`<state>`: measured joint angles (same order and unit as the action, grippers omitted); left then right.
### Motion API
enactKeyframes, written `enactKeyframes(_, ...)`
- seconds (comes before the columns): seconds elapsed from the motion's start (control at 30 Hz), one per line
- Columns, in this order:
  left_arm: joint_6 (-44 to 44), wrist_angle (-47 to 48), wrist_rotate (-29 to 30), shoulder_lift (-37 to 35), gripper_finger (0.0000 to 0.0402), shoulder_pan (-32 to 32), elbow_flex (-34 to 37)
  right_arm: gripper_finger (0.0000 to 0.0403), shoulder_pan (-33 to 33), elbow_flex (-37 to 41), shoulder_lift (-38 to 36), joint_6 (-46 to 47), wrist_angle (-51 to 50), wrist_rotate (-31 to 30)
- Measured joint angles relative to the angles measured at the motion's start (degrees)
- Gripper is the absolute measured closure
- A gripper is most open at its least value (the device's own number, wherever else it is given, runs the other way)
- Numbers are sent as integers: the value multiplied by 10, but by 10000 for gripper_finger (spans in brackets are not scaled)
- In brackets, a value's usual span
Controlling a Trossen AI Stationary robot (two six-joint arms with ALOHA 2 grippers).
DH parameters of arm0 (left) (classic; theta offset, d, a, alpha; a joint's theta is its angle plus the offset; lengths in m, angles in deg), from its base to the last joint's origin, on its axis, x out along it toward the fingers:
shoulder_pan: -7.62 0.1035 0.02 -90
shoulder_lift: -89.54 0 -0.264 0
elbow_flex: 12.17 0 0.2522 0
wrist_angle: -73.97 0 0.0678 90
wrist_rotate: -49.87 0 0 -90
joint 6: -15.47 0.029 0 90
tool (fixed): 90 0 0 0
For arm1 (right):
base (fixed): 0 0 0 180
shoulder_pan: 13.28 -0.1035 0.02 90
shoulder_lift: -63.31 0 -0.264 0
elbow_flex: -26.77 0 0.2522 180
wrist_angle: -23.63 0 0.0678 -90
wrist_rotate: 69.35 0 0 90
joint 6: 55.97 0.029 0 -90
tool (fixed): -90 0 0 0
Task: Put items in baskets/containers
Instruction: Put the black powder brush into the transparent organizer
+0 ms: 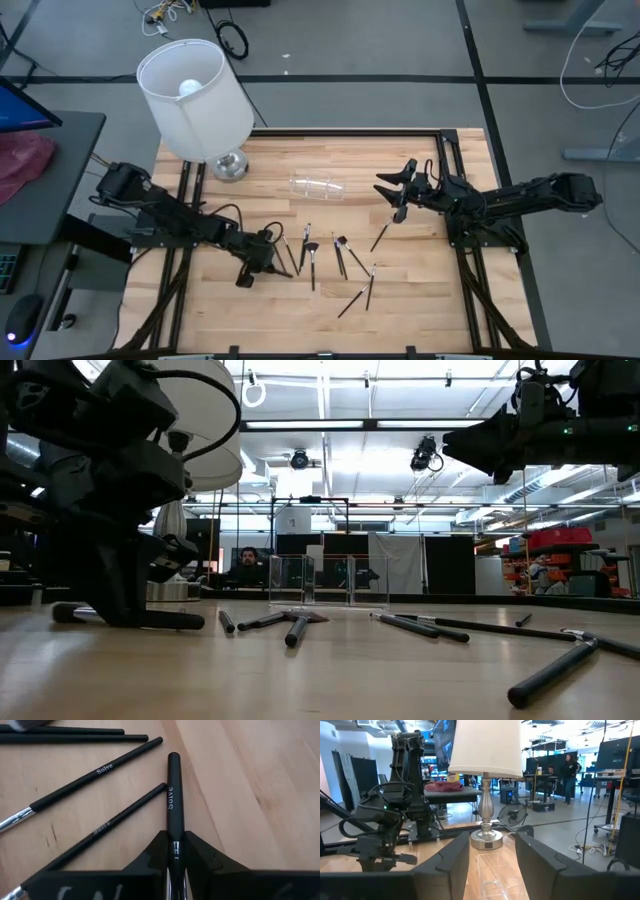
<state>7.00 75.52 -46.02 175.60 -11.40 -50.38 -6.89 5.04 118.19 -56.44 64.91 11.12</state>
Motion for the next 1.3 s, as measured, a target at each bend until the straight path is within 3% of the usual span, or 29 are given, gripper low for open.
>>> enactKeyframes(0.2, 33, 76, 12, -26, 350, 7, -57, 238, 0, -21, 22, 0, -8, 17)
enactKeyframes(0.33, 63, 207, 37, -28, 350, 35, -128, 238, 0, -68, 62, -1, -59, 56)
enactKeyframes(0.43, 111, 302, 53, -27, 352, 71, -200, 238, 0, -112, 100, -23, -115, 54)
enactKeyframes(0.77, 317, 516, 152, -13, 349, 230, -438, 238, 0, -205, 137, -153, -232, -100)
enactKeyframes(0.87, 364, 535, 185, 16, 349, 273, -486, 238, 3, -205, 137, -174, -239, -125)
enactKeyframes(1.03, 451, 556, 292, 85, 349, 311, -530, 238, 12, -205, 137, -176, -252, -125)
enactKeyframes(1.3, 547, 553, 410, 180, 349, 294, -541, 238, 22, -205, 137, -176, -257, -125)
